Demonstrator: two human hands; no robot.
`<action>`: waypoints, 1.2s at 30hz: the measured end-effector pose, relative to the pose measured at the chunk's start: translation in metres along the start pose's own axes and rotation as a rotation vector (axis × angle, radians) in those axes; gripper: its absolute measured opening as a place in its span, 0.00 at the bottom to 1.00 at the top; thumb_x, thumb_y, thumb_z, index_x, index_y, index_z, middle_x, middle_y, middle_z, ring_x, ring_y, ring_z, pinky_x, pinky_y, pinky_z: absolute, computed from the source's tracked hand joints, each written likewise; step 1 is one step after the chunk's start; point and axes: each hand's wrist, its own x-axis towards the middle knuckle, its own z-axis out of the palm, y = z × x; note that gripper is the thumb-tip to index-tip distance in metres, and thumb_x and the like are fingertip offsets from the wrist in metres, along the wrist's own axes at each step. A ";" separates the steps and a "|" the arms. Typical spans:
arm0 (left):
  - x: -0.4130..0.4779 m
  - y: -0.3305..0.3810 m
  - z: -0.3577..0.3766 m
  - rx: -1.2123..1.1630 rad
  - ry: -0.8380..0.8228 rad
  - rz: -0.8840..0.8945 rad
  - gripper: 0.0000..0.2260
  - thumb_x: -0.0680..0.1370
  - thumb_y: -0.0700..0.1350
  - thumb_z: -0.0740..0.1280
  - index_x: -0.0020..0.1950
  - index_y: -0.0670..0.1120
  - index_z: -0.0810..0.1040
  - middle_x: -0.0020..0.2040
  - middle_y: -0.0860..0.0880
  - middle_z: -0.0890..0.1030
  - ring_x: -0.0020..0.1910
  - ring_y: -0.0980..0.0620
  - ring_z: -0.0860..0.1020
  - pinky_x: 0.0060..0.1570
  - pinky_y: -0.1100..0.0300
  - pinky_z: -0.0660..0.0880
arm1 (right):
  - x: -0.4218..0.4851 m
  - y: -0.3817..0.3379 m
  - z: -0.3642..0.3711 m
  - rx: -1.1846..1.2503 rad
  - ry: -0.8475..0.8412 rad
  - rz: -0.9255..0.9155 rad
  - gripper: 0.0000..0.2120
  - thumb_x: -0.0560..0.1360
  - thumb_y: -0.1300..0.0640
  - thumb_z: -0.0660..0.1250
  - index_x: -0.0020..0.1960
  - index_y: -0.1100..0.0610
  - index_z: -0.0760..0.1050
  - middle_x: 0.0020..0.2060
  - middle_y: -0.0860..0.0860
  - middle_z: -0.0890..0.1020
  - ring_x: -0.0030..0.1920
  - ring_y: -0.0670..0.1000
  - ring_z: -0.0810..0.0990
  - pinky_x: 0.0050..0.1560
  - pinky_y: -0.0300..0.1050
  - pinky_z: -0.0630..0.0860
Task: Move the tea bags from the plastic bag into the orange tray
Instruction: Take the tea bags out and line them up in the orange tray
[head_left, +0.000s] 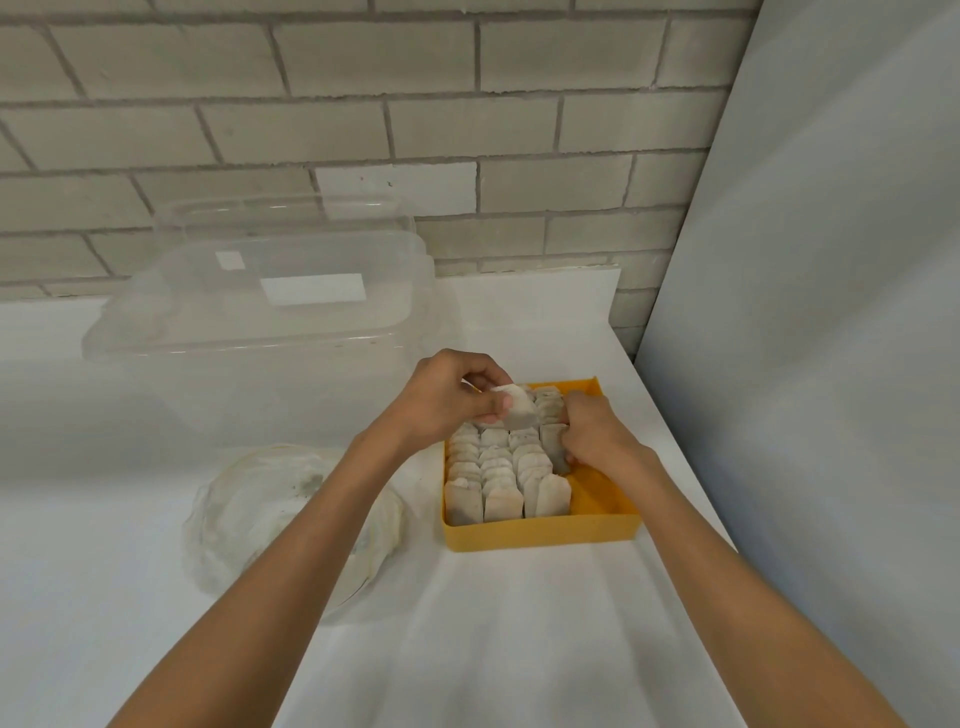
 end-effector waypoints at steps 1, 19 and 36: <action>0.000 0.000 0.001 0.009 -0.002 -0.002 0.07 0.71 0.38 0.75 0.49 0.41 0.83 0.43 0.43 0.81 0.39 0.50 0.83 0.45 0.63 0.80 | -0.001 0.001 0.000 0.005 0.000 -0.003 0.10 0.76 0.68 0.60 0.44 0.56 0.63 0.41 0.51 0.69 0.40 0.49 0.71 0.38 0.40 0.69; 0.041 0.017 0.066 0.316 -0.264 0.068 0.07 0.76 0.43 0.70 0.51 0.41 0.82 0.42 0.46 0.82 0.38 0.53 0.79 0.46 0.62 0.75 | -0.020 0.027 -0.048 0.285 0.305 -0.061 0.06 0.77 0.63 0.65 0.53 0.56 0.75 0.40 0.55 0.80 0.31 0.47 0.81 0.33 0.36 0.74; 0.057 -0.016 0.094 0.625 -0.301 -0.024 0.10 0.76 0.38 0.69 0.56 0.41 0.81 0.54 0.43 0.81 0.54 0.46 0.78 0.51 0.62 0.71 | -0.029 0.021 -0.031 0.257 0.149 -0.009 0.11 0.77 0.67 0.62 0.57 0.59 0.76 0.49 0.58 0.79 0.45 0.56 0.81 0.49 0.50 0.81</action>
